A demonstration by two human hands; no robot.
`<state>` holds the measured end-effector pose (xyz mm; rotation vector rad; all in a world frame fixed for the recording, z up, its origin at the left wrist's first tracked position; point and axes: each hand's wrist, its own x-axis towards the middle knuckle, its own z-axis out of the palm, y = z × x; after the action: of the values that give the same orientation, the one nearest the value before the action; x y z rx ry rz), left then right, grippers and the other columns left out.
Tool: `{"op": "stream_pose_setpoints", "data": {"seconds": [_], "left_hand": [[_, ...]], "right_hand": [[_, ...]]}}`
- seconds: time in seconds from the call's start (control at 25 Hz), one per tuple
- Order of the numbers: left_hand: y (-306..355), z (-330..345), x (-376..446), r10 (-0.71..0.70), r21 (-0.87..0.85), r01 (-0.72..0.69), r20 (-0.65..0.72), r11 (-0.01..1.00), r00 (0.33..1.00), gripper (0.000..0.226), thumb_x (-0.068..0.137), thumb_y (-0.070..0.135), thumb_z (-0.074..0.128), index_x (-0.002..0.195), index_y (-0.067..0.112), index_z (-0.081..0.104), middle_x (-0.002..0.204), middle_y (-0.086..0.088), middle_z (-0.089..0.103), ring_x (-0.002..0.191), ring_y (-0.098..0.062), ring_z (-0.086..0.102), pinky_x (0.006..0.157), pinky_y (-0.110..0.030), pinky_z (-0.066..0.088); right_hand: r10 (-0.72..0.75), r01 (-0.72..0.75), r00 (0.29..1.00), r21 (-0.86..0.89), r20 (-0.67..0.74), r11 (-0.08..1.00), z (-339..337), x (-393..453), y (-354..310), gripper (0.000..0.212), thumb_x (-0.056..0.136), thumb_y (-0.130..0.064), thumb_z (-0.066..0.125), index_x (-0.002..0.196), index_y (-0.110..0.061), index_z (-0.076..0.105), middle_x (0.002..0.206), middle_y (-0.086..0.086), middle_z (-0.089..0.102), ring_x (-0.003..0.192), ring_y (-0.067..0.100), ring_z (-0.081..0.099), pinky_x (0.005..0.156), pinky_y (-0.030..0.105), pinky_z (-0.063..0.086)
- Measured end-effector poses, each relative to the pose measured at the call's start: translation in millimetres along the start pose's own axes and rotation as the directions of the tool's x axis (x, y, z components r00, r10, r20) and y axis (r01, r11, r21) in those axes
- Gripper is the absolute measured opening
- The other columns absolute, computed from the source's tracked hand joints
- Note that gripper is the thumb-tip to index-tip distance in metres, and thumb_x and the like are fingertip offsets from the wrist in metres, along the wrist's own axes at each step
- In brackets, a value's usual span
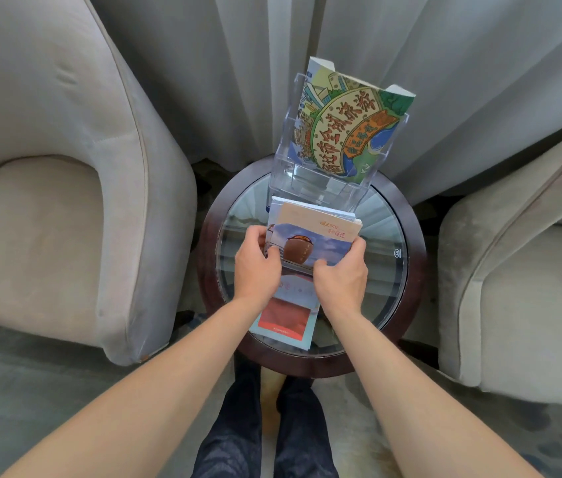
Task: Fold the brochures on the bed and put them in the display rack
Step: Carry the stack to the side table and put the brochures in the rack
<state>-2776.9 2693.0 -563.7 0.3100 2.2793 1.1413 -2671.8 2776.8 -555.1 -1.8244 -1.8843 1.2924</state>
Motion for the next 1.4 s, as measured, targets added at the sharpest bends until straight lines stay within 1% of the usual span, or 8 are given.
{"op": "stream_pose_setpoints", "data": {"seconds": [0.16, 0.32, 0.52, 0.64, 0.92, 1.12, 1.28, 1.4], "left_hand": [[15.4, -13.3, -0.6, 0.129, -0.035, -0.130, -0.007, 0.991, 0.992, 0.017, 0.096, 0.018, 0.054, 0.101, 0.033, 0.051, 0.096, 0.015, 0.065, 0.089, 0.001, 0.062, 0.069, -0.016, 0.050], [3.4, -15.9, -7.9, 0.198, 0.006, -0.198, 0.046, 0.980, 0.979, 0.019, 0.097, 0.017, 0.055, 0.113, 0.028, 0.054, 0.109, 0.011, 0.067, 0.102, -0.006, 0.064, 0.083, -0.026, 0.056], [-0.8, -13.4, -5.9, 0.177, 0.042, -0.185, 0.149, 0.982, 0.973, 0.026, 0.098, 0.020, 0.057, 0.124, 0.023, 0.057, 0.118, 0.007, 0.065, 0.112, -0.012, 0.061, 0.094, -0.041, 0.054], [6.7, -15.0, -0.8, 0.170, 0.107, -0.180, 0.098, 0.978, 0.981, 0.025, 0.098, 0.023, 0.057, 0.124, 0.023, 0.058, 0.115, 0.004, 0.065, 0.107, -0.015, 0.062, 0.090, -0.042, 0.056], [36.9, -19.8, 4.8, 0.143, 0.041, -0.145, 0.048, 0.989, 0.989, 0.020, 0.098, 0.034, 0.059, 0.117, 0.028, 0.057, 0.109, 0.007, 0.068, 0.099, -0.010, 0.065, 0.077, -0.033, 0.059], [71.9, -14.6, 10.1, 0.121, 0.033, -0.120, -0.008, 0.992, 0.993, 0.033, 0.098, 0.041, 0.058, 0.129, 0.031, 0.058, 0.118, 0.008, 0.068, 0.105, -0.012, 0.066, 0.079, -0.038, 0.061], [95.3, -13.9, 16.3, 0.155, 0.015, -0.154, -0.063, 0.988, 0.986, 0.031, 0.098, 0.041, 0.057, 0.127, 0.032, 0.059, 0.114, 0.007, 0.069, 0.102, -0.012, 0.065, 0.080, -0.042, 0.061], [108.5, -16.5, 26.3, 0.184, 0.013, -0.183, -0.074, 0.983, 0.980, 0.031, 0.097, 0.041, 0.059, 0.127, 0.033, 0.059, 0.111, 0.009, 0.069, 0.098, -0.010, 0.065, 0.077, -0.038, 0.062]], "right_hand": [[-0.103, 0.107, 0.993, 0.078, -0.053, 0.991, -10.1, -4.8, -20.6, 0.035, 0.083, -0.014, 0.066, 0.106, -0.031, 0.046, 0.098, -0.015, 0.061, 0.091, 0.013, 0.061, 0.076, 0.036, 0.052], [-0.114, 0.114, 0.994, -0.001, 0.006, 0.994, -11.8, -11.1, -11.3, 0.035, 0.083, -0.013, 0.064, 0.103, -0.034, 0.045, 0.098, -0.009, 0.064, 0.094, 0.018, 0.062, 0.077, 0.041, 0.054], [-0.090, 0.091, 0.996, -0.056, 0.022, 0.994, -16.9, -7.8, -1.6, 0.031, 0.085, -0.012, 0.062, 0.099, -0.035, 0.046, 0.089, -0.013, 0.061, 0.091, 0.020, 0.063, 0.070, 0.033, 0.048], [-0.126, 0.127, 0.992, -0.068, 0.020, 0.990, -18.9, -2.2, -10.0, 0.030, 0.091, -0.018, 0.060, 0.100, -0.041, 0.044, 0.089, -0.016, 0.058, 0.090, 0.019, 0.062, 0.070, 0.034, 0.051], [-0.201, 0.201, 0.980, -0.119, 0.011, 0.972, -31.9, 8.8, -23.3, 0.027, 0.095, -0.026, 0.056, 0.111, -0.040, 0.039, 0.099, -0.013, 0.060, 0.086, 0.016, 0.060, 0.076, 0.045, 0.059], [-0.227, 0.226, 0.974, -0.166, 0.015, 0.960, -50.1, 22.0, -45.7, 0.032, 0.094, -0.026, 0.055, 0.105, -0.041, 0.029, 0.107, 0.002, 0.067, 0.084, 0.022, 0.060, 0.071, 0.043, 0.056], [-0.258, 0.253, 0.966, -0.219, 0.007, 0.942, -60.0, 38.1, -67.9, 0.029, 0.092, -0.021, 0.055, 0.114, -0.028, 0.037, 0.108, 0.005, 0.067, 0.083, 0.025, 0.059, 0.067, 0.036, 0.046], [-0.252, 0.243, 0.968, -0.225, -0.012, 0.943, -64.2, 43.6, -84.6, 0.030, 0.094, -0.024, 0.056, 0.115, -0.028, 0.035, 0.110, 0.004, 0.067, 0.088, 0.026, 0.063, 0.066, 0.038, 0.052]]}}
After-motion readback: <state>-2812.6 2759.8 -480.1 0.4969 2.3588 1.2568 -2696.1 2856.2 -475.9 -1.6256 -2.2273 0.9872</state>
